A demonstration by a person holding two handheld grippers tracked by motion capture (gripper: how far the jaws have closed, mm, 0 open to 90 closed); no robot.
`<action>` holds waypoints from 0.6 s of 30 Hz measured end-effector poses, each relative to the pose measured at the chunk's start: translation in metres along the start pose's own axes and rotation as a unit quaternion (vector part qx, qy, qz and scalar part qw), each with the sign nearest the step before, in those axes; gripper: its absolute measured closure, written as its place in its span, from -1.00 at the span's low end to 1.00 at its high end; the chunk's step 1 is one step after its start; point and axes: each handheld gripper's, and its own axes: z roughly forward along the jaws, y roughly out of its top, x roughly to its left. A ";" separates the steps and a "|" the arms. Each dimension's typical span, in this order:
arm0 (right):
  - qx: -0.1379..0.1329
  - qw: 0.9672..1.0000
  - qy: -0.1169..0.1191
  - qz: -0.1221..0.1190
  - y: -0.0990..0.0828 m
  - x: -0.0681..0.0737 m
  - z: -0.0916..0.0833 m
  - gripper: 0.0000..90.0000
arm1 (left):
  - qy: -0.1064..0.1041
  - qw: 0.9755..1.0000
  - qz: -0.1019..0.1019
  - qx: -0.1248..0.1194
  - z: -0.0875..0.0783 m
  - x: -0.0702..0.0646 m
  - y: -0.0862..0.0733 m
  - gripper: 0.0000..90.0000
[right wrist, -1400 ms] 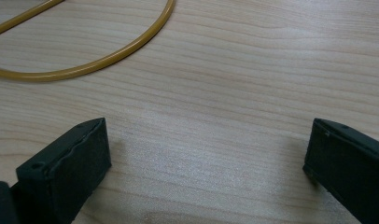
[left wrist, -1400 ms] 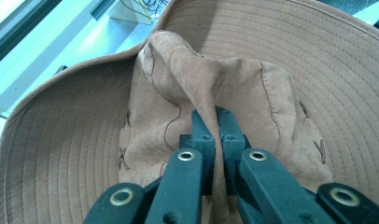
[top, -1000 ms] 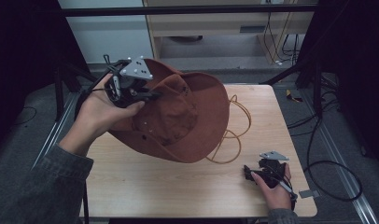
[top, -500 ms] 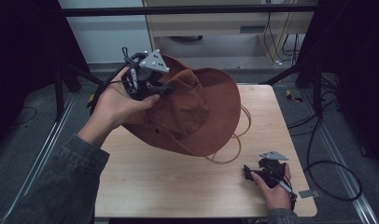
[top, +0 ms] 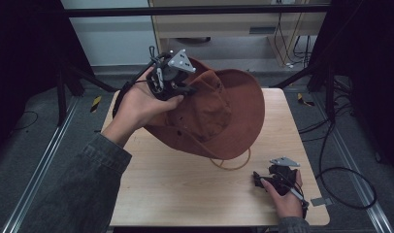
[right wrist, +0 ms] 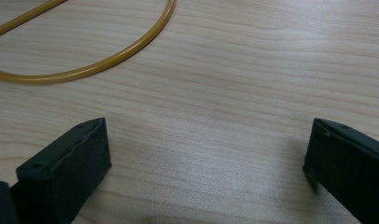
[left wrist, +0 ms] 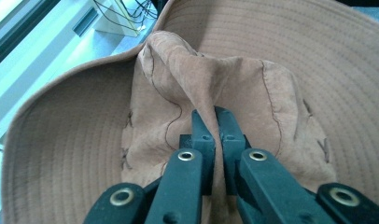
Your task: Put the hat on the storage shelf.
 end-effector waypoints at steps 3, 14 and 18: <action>0.000 1.000 0.000 -0.002 0.000 0.000 0.000 -0.99 | 0.000 1.000 0.002 0.000 0.002 0.000 0.005 0.97; 0.000 1.000 0.000 0.000 0.000 0.000 0.000 -0.99 | -0.004 1.000 0.009 -0.009 0.012 -0.004 0.021 0.97; 0.000 1.000 0.000 0.000 0.000 0.000 0.000 -0.99 | -0.006 1.000 0.012 -0.011 0.016 -0.007 0.028 0.97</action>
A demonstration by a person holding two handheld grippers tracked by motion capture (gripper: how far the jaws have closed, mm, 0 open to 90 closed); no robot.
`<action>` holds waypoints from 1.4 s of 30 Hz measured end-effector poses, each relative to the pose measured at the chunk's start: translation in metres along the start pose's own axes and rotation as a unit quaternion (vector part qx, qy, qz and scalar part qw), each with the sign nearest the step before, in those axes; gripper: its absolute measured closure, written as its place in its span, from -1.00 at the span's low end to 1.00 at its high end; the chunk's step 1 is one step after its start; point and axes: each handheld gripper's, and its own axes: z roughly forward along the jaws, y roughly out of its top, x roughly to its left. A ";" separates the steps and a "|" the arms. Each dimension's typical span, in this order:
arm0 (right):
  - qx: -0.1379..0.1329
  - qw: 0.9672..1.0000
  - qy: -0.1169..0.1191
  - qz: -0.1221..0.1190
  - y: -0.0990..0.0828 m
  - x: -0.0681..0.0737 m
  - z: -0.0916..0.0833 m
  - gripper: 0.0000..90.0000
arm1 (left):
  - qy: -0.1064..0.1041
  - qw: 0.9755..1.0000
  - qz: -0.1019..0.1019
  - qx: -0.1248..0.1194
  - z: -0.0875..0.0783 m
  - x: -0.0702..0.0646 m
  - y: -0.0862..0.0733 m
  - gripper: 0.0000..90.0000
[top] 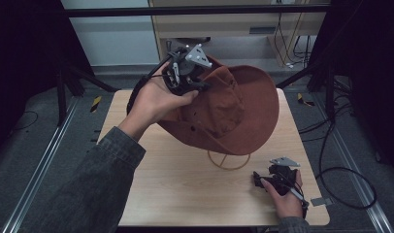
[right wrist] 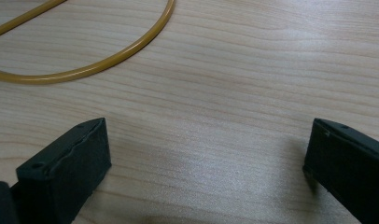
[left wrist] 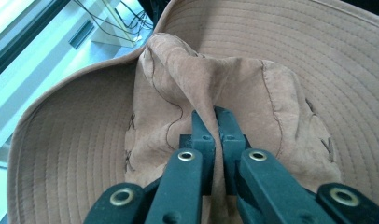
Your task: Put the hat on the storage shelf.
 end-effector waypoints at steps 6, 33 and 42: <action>0.000 1.000 0.000 0.000 0.000 0.000 0.000 -0.99 | -0.007 1.000 0.004 -0.002 0.010 -0.003 0.008 0.97; -0.001 1.000 -0.001 -0.009 0.000 -0.001 0.000 -0.99 | -0.023 1.000 0.020 -0.004 0.041 -0.019 0.032 0.97; -0.001 1.000 -0.002 -0.010 0.000 -0.001 0.000 -0.99 | -0.027 1.000 0.014 -0.003 0.055 -0.018 0.037 0.97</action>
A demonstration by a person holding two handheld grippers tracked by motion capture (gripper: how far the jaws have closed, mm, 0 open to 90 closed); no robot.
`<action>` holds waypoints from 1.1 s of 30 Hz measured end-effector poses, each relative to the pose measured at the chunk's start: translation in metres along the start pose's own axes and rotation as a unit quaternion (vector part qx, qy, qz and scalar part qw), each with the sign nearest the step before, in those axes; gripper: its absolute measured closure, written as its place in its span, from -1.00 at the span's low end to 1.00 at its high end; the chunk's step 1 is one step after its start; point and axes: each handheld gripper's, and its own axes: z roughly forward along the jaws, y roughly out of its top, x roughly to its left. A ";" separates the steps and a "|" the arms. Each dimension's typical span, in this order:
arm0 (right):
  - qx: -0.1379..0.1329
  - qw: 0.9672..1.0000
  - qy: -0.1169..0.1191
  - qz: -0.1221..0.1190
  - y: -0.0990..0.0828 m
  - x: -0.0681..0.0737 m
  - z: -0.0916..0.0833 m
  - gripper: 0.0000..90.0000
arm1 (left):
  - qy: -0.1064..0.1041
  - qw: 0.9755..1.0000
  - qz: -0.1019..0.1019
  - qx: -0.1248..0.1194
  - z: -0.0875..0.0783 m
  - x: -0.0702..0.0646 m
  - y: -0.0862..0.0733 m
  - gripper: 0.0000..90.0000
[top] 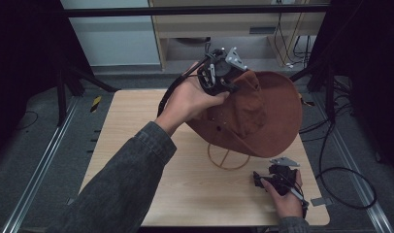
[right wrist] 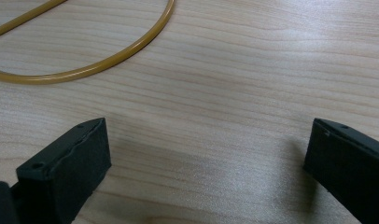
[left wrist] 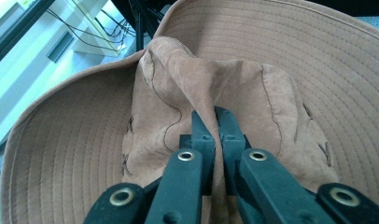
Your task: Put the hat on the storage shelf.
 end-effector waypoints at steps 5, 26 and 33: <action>0.002 1.000 0.001 0.007 0.000 0.001 0.000 -0.99 | -0.001 1.000 0.000 0.006 0.009 -0.001 0.000 0.97; 0.001 1.000 -0.002 0.000 0.000 0.000 0.000 -0.99 | -0.018 0.999 -0.008 0.029 0.038 -0.002 -0.008 0.96; 0.001 1.000 -0.002 0.000 0.000 0.000 0.000 -0.99 | -0.021 0.999 -0.011 0.036 0.041 -0.001 -0.012 0.95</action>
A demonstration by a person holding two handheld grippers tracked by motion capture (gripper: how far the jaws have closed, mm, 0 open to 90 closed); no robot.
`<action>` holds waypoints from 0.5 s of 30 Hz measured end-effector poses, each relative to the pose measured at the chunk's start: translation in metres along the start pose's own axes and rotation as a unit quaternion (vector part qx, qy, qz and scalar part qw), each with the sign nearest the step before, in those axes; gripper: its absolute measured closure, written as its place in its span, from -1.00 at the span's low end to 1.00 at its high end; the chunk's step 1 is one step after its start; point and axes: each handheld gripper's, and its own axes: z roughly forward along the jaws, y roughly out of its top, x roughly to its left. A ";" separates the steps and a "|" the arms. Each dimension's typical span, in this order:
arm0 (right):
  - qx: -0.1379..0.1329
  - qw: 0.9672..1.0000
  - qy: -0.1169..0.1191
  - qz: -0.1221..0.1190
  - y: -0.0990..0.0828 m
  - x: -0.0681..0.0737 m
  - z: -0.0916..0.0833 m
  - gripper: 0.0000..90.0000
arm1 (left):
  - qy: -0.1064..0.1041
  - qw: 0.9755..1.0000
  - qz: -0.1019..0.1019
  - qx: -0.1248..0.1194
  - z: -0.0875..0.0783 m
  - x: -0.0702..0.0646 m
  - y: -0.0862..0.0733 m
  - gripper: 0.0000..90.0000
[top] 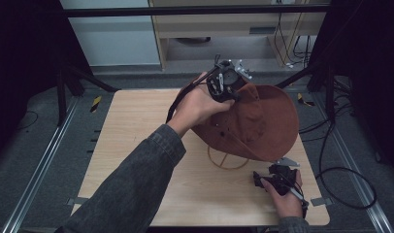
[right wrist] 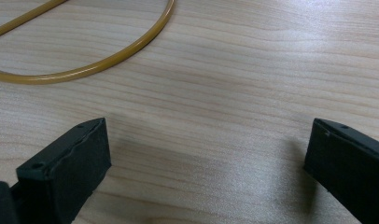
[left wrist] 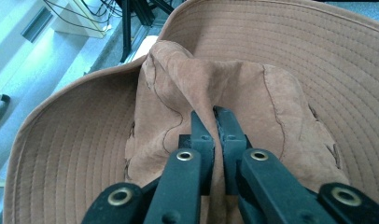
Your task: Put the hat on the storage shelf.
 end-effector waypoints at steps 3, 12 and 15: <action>0.000 1.000 0.000 0.000 0.000 0.000 0.000 -0.99 | 0.001 1.000 -0.002 -0.001 0.000 -0.001 -0.001 0.93; 0.000 1.000 0.000 0.000 0.000 0.000 0.000 -0.99 | 0.011 1.000 -0.009 -0.011 -0.001 0.001 -0.004 0.69; 0.000 1.000 0.000 0.000 0.000 0.000 0.000 -0.99 | 0.014 1.000 -0.014 -0.017 -0.003 0.002 -0.005 0.54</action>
